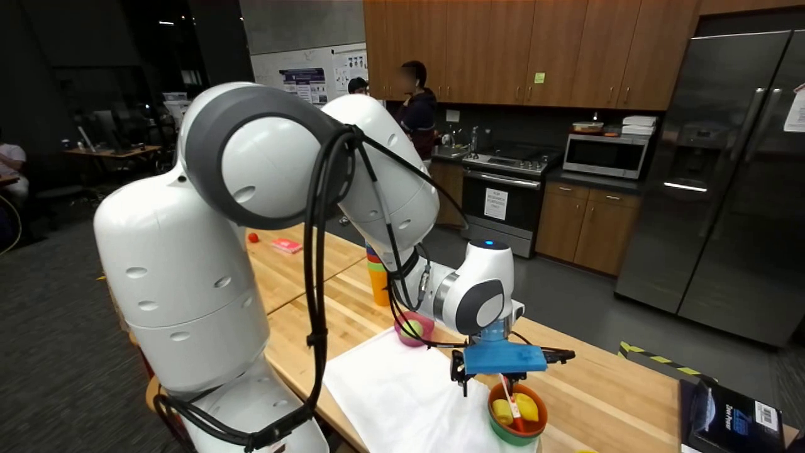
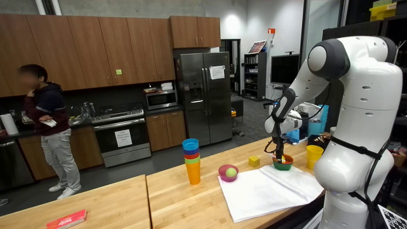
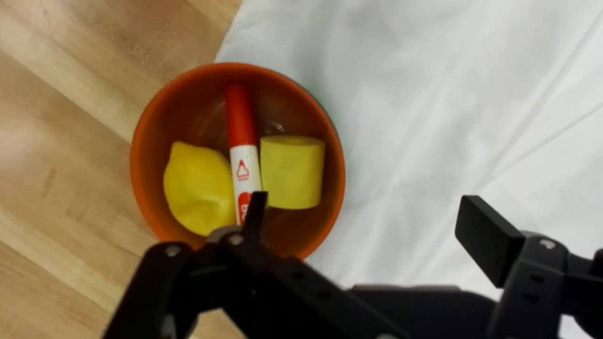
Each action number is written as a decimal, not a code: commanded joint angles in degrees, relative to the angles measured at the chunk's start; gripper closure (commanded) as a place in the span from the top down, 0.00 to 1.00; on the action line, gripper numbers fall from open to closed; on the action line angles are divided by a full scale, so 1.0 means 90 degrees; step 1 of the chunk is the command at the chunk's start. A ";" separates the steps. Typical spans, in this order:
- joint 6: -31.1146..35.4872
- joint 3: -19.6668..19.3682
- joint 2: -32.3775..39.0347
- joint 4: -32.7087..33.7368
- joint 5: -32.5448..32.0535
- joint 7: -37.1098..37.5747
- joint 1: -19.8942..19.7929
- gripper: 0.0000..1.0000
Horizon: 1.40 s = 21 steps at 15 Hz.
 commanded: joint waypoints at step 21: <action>0.0437 -0.0028 -0.0119 -0.0194 -0.0792 -0.0529 -0.0185 1.00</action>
